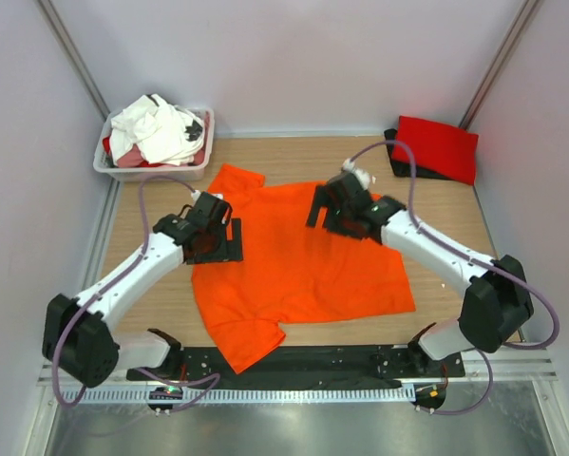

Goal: Fold and stack the t-shirts
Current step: Flatten the tshirt out

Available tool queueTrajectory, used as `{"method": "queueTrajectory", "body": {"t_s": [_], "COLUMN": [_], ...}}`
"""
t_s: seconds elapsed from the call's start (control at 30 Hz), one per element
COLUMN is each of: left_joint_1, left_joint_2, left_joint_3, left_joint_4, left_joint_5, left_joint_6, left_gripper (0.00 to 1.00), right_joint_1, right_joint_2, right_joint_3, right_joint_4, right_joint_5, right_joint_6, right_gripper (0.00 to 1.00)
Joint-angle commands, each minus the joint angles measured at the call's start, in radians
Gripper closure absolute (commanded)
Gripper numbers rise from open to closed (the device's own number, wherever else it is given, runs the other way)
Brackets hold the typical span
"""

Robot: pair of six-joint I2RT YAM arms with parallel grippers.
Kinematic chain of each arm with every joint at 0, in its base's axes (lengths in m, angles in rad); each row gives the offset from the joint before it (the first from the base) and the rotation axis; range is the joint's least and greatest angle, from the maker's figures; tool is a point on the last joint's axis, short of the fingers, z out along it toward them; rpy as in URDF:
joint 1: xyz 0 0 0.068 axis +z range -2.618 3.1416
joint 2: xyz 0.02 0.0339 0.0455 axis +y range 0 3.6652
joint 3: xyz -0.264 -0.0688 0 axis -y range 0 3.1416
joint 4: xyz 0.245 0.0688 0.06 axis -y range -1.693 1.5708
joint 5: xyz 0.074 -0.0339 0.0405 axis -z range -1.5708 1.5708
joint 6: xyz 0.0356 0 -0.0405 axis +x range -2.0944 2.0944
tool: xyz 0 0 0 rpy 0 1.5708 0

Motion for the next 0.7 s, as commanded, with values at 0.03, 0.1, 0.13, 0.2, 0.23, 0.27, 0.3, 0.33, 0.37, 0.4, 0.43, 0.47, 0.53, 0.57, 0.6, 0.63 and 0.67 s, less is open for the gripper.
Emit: {"method": "queueTrajectory", "body": {"t_s": [0.03, 0.1, 0.13, 0.2, 0.23, 0.27, 0.3, 0.33, 0.37, 0.4, 0.43, 0.47, 0.53, 0.57, 0.6, 0.63, 0.67], "left_joint_1": [-0.004, -0.004, -0.004, -0.013, -0.016, -0.016, -0.016, -0.016, -0.016, -0.016, -0.016, -0.016, -0.016, -0.016, -0.016, -0.016, -0.016], "left_joint_2": [-0.163, -0.246, -0.276, -0.324, -0.373, -0.396, -0.422, -0.447, -0.493, -0.51, -0.524, -0.548, -0.565, -0.573, -0.576, -0.576, -0.574], "left_joint_3": [0.097, 0.071, 0.053, 0.036, 0.031, 0.025, -0.002, -0.016, -0.029, -0.03, -0.033, -0.035, -0.04, -0.038, -0.038, -0.04, -0.038], "left_joint_4": [-0.134, -0.125, -0.109, -0.103, -0.091, -0.077, -0.063, -0.033, -0.02, -0.017, -0.022, -0.022, -0.016, -0.016, -0.016, -0.016, -0.017], "left_joint_5": [-0.019, -0.016, -0.018, -0.029, -0.016, 0.007, 0.005, -0.001, -0.005, -0.007, -0.016, -0.031, -0.041, -0.042, -0.045, -0.048, -0.053], "left_joint_6": [0.115, 0.126, 0.132, 0.116, 0.119, 0.126, 0.127, 0.124, 0.124, 0.129, 0.132, 0.13, 0.129, 0.129, 0.127, 0.127, 0.127], "left_gripper": [0.09, 0.09, 0.09, 0.09, 0.09, 0.09, 0.09, 0.09, 0.09, 0.09, 0.09, 0.09, 0.09, 0.09, 0.09, 0.09, 0.09], "right_joint_1": [-0.253, -0.358, -0.394, -0.485, -0.509, -0.531, -0.575, -0.589, -0.606, -0.626, -0.632, -0.642, -0.66, -0.662, -0.687, -0.695, -0.698], "right_joint_2": [0.045, 0.132, 0.16, 0.246, 0.272, 0.304, 0.353, 0.381, 0.401, 0.436, 0.448, 0.459, 0.482, 0.493, 0.501, 0.519, 0.527], "right_joint_3": [0.186, 0.252, 0.271, 0.303, 0.312, 0.324, 0.346, 0.355, 0.361, 0.373, 0.378, 0.381, 0.374, 0.369, 0.36, 0.357, 0.357], "right_joint_4": [-0.046, -0.044, -0.041, -0.02, 0.006, 0.016, 0.019, 0.034, 0.04, 0.048, 0.052, 0.055, 0.077, 0.089, 0.112, 0.118, 0.128], "right_joint_5": [0.004, -0.025, -0.035, -0.122, -0.159, -0.174, -0.229, -0.289, -0.308, -0.322, -0.337, -0.34, -0.363, -0.375, -0.385, -0.394, -0.404], "right_joint_6": [-0.191, -0.238, -0.246, -0.258, -0.261, -0.262, -0.268, -0.269, -0.268, -0.275, -0.278, -0.283, -0.286, -0.286, -0.285, -0.288, -0.292], "right_gripper": [0.0, 0.01, 0.01, 0.03, 0.05, 0.06, 0.08, 0.08, 0.09, 0.09, 0.09, 0.09, 0.09, 0.09, 0.09, 0.09, 0.09]}}
